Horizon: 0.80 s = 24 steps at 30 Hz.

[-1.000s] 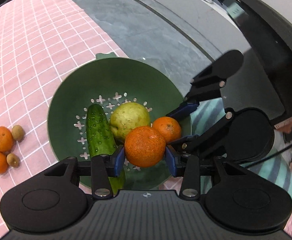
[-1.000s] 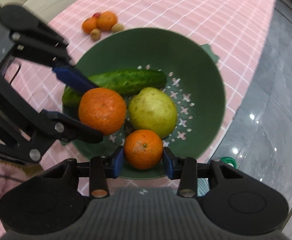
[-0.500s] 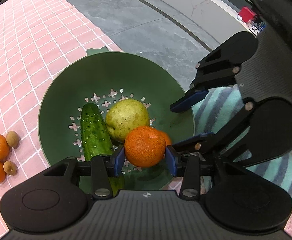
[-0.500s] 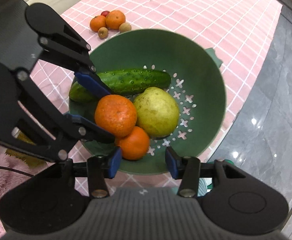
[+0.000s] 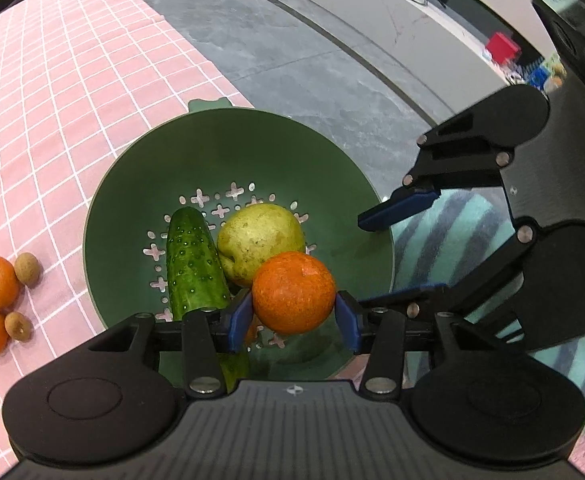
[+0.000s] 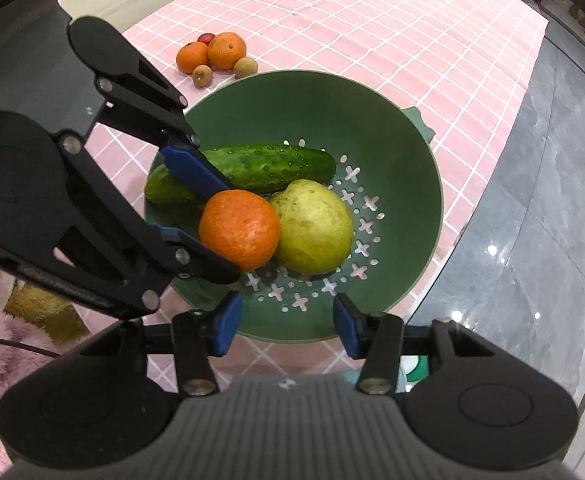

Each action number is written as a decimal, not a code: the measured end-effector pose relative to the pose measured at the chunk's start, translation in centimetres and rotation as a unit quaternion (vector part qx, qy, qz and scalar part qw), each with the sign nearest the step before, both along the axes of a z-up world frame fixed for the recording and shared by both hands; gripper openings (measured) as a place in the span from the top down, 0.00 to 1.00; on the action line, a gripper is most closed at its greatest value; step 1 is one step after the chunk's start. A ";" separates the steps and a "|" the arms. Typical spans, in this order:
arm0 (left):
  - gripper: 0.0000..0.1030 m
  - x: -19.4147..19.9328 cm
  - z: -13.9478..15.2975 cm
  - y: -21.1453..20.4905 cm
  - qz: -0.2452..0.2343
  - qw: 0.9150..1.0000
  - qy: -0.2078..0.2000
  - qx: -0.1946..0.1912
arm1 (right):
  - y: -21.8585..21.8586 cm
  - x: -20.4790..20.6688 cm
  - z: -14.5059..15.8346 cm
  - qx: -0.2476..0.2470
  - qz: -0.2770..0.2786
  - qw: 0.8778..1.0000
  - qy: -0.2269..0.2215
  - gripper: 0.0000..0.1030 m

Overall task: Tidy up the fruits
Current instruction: 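Open both tools to release the oranges into the colander, then move both tools back toward the remaining oranges and small fruits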

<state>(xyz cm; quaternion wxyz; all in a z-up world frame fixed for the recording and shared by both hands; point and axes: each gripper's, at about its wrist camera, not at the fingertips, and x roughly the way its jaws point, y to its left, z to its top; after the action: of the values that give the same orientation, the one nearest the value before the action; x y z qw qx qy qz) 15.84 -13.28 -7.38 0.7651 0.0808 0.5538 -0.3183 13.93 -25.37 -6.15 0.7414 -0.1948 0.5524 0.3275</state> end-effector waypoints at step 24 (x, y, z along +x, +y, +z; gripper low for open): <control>0.40 -2.6 6.2 8.2 0.153 0.982 -0.101 -0.047 | 1.4 -1.1 4.2 0.102 -0.164 0.980 -0.055 0.38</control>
<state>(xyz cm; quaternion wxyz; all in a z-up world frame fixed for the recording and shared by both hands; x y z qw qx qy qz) 13.23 -5.05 -1.19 0.8595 -0.0090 0.4645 -0.2131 12.80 -23.96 -1.92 0.8304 -0.0423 0.4987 0.2449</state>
